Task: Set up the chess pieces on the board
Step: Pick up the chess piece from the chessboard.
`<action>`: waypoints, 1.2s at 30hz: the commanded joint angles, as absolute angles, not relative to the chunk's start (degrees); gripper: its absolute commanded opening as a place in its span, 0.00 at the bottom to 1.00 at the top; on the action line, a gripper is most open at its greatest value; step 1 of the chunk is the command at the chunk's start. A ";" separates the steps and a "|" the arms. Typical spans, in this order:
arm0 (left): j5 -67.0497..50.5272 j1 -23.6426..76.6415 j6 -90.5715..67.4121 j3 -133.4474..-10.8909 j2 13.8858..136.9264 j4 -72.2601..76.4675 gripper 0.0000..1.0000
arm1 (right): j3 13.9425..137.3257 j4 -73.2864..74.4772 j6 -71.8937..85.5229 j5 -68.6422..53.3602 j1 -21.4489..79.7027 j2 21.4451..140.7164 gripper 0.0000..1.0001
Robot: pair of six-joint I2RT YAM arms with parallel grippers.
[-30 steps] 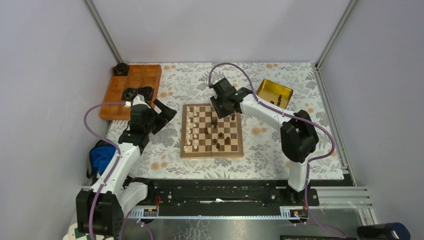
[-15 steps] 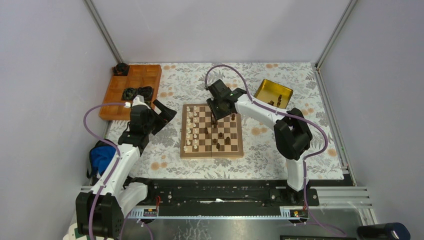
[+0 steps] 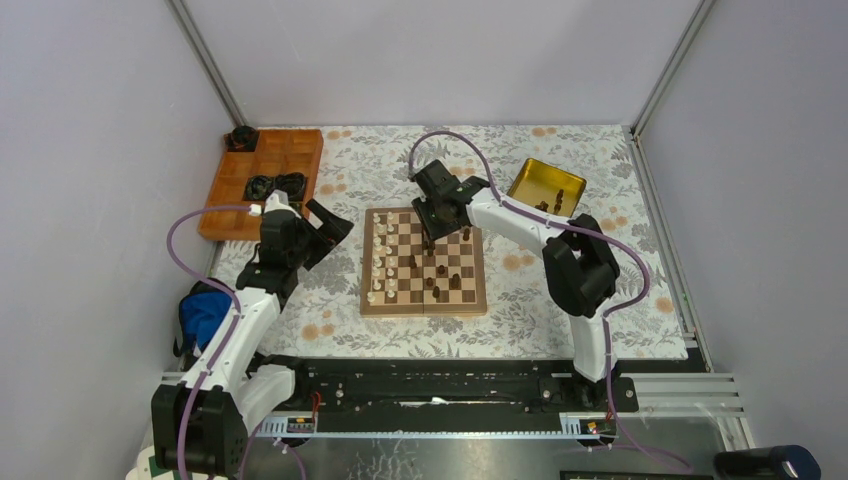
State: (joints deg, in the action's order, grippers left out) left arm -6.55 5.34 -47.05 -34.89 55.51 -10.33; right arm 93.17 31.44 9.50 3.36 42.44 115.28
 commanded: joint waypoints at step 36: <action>-6.59 4.66 -47.02 -33.48 54.40 -8.70 0.99 | 94.69 33.47 10.88 0.35 43.15 117.29 0.26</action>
